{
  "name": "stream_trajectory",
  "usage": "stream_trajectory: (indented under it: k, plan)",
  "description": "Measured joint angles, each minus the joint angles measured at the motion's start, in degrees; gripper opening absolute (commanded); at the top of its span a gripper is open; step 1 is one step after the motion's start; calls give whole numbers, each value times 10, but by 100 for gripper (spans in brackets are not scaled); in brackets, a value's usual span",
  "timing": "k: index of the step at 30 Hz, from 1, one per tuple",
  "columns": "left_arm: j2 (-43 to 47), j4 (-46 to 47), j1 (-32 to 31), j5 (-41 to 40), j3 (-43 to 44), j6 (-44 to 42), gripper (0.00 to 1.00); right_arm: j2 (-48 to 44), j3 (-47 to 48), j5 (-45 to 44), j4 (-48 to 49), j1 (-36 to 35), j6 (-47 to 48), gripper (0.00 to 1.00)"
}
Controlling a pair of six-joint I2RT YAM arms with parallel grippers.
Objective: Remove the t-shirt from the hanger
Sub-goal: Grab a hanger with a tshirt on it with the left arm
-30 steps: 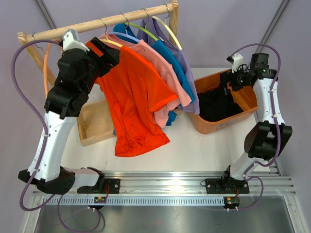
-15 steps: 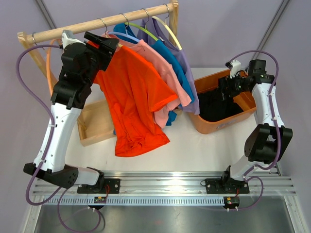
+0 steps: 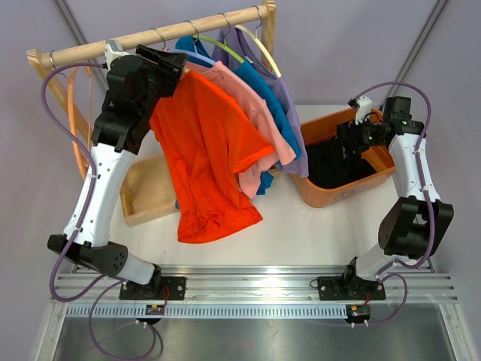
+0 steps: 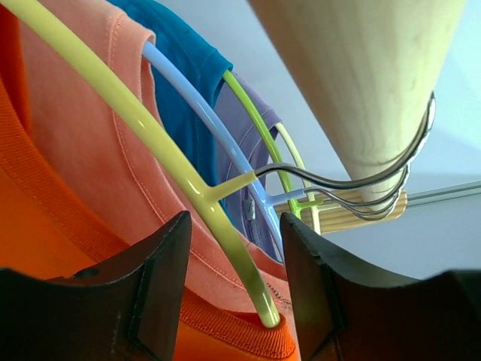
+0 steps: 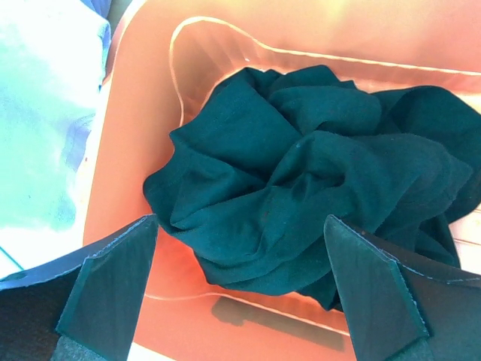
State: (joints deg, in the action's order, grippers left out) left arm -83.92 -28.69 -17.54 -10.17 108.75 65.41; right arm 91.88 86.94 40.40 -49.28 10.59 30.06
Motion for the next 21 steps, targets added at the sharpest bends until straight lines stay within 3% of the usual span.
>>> stream_trajectory:
  k: [14,21]
  plan:
    - [2,20,2,16,-19,29,3,-5,-10,11,11,0,-5,99]
    - [11,54,9,28,-44,37,0,-7,-13,11,14,0,-6,100]
